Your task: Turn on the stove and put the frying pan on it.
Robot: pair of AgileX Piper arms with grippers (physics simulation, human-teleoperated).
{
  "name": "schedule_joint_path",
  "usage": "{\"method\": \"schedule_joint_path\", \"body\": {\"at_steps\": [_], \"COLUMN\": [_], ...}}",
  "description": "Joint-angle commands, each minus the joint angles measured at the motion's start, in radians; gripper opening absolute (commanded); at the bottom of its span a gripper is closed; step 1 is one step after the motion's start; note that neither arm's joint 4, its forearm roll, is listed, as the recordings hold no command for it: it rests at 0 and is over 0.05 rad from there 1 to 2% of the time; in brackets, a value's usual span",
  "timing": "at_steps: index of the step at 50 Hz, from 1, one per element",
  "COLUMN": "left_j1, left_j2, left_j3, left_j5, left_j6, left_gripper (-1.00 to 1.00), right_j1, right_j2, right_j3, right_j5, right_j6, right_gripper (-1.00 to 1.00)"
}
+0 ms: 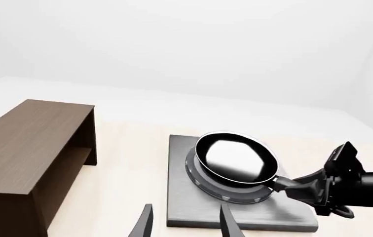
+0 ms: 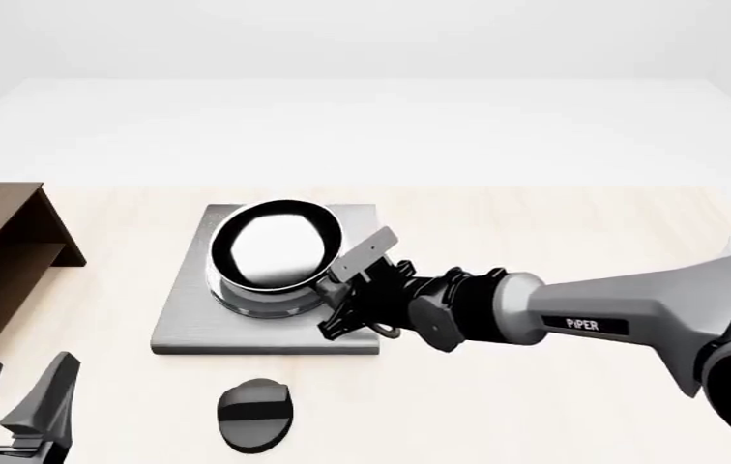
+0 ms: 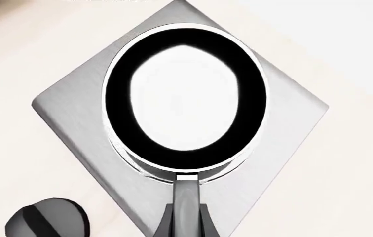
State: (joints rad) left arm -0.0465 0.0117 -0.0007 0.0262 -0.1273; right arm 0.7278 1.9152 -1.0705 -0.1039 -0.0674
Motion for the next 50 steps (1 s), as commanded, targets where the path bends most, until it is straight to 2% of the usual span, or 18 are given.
{"method": "schedule_joint_path", "body": {"at_steps": [1,12,13,41,50], "left_j1": [-0.002,-0.002,-0.002,-0.003,-0.003], "left_j2": [-0.012,-0.012,-0.012,-0.012,-0.012], "left_j3": [0.0,0.0,0.0,0.001,0.001], "left_j5": [0.007,0.007,0.007,0.006,0.004], "left_j6": [0.003,0.002,0.002,0.009,0.013], "left_gripper": [1.0,1.0,1.0,1.0,1.0], "right_j1": [-0.004,0.0,-0.002,0.015,0.018], "right_j2": [0.0,0.006,0.005,-0.161,-0.275], "right_j3": [-0.02,-0.013,-0.013,0.052,0.113], "right_j5": [-0.009,-0.014,-0.013,0.022,0.04], "right_j6": [0.011,0.02,0.019,0.009,0.001], "right_gripper": [-1.0,-1.0,1.0,1.0,1.0]}}
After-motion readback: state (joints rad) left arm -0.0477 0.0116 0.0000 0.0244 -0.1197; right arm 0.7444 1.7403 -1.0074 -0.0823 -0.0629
